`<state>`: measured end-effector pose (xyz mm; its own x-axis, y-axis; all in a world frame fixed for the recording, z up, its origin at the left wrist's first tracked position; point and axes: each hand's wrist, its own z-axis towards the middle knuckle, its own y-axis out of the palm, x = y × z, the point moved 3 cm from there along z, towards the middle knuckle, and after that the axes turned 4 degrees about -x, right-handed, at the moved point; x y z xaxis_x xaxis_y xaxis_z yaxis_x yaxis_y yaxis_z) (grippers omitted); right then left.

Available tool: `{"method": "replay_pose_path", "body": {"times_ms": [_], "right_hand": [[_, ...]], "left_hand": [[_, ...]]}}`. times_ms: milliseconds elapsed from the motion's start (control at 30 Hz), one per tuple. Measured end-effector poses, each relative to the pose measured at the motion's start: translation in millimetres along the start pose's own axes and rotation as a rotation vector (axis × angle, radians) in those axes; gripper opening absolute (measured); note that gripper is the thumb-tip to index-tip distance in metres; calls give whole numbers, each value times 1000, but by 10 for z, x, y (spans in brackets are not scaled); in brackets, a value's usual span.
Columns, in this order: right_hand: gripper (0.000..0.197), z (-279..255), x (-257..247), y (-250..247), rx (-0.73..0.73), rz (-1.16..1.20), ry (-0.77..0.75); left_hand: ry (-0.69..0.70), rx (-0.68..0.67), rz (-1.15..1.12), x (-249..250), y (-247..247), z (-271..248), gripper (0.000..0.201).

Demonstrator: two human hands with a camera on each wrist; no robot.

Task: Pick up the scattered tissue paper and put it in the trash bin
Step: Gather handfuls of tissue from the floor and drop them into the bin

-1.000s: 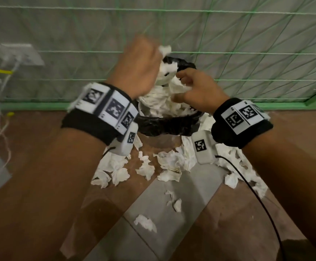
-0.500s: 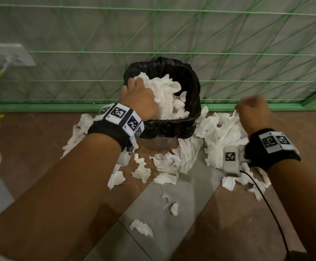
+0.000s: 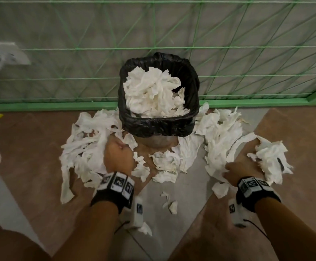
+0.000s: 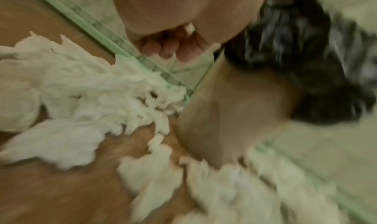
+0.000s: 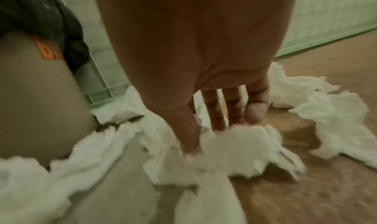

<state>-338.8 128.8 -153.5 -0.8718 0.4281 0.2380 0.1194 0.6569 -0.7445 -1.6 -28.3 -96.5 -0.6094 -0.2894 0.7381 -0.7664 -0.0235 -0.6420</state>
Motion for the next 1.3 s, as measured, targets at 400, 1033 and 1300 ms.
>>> {"method": "replay_pose_path", "body": {"times_ms": [400, 1033, 1300], "right_hand": [[9, -346, 107, -1474, 184, 761, -146], [21, -953, -1104, -3219, 753, 1275, -707], [15, -569, -1215, -2692, 804, 1044, -499]], "left_hand": [[388, -645, 712, -890, 727, -287, 24], [204, -366, 371, -338, -367, 259, 18], [331, -182, 35, 825, -1083, 333, 19]]}}
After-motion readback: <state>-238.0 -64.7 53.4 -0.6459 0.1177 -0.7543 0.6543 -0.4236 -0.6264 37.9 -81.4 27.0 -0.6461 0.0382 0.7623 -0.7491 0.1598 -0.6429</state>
